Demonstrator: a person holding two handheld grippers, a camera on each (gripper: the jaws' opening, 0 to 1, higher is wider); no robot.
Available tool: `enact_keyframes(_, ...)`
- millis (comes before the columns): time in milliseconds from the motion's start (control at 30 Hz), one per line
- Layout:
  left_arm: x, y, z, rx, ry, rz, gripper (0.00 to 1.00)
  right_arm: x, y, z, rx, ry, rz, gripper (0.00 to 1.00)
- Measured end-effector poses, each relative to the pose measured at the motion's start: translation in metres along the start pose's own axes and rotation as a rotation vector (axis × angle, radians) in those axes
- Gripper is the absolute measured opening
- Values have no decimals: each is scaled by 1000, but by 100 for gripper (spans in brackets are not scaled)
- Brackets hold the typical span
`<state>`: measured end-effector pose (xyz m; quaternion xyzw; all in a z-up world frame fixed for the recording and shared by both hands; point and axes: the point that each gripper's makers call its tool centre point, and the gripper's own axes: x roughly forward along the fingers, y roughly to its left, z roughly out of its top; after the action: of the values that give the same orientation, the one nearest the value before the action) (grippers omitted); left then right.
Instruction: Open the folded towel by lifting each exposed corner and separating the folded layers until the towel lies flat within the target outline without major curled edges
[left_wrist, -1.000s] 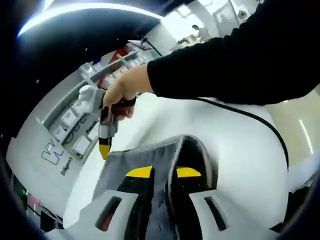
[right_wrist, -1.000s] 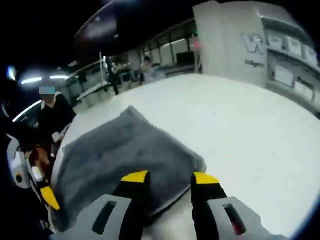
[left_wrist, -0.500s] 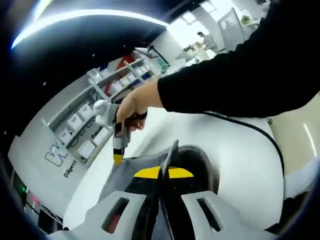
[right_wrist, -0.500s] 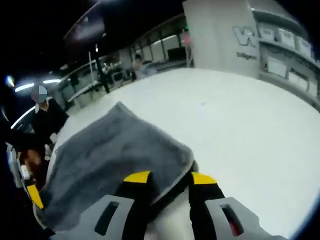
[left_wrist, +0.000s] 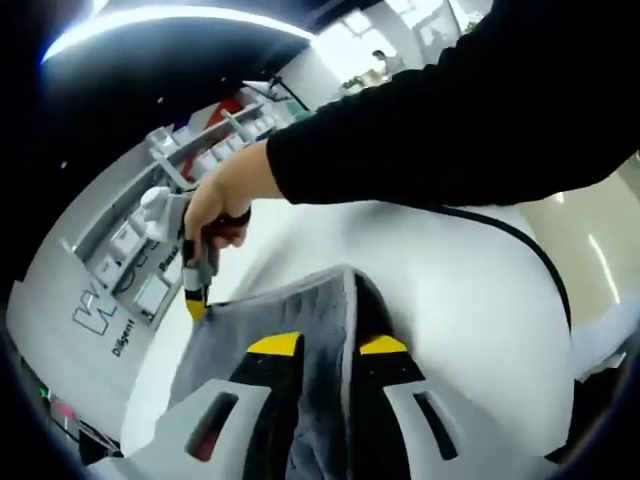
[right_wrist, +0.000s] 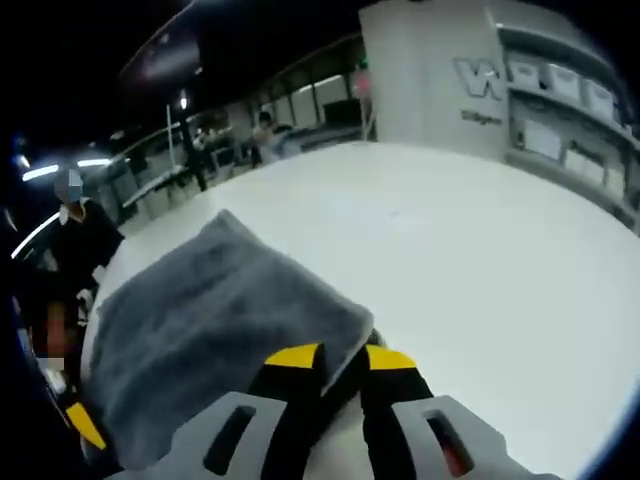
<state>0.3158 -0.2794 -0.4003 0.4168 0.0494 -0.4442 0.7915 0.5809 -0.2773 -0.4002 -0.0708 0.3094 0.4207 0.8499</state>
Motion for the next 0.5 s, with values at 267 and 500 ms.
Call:
enact_keyframes(267, 1, -2, 11, 22, -46, -2, 2, -1, 0, 1, 40, -1, -4, 0)
enact_keyframes(500, -6, 4, 14, 27, -69, -3, 1, -2, 0, 6, 59, -8, -4, 0)
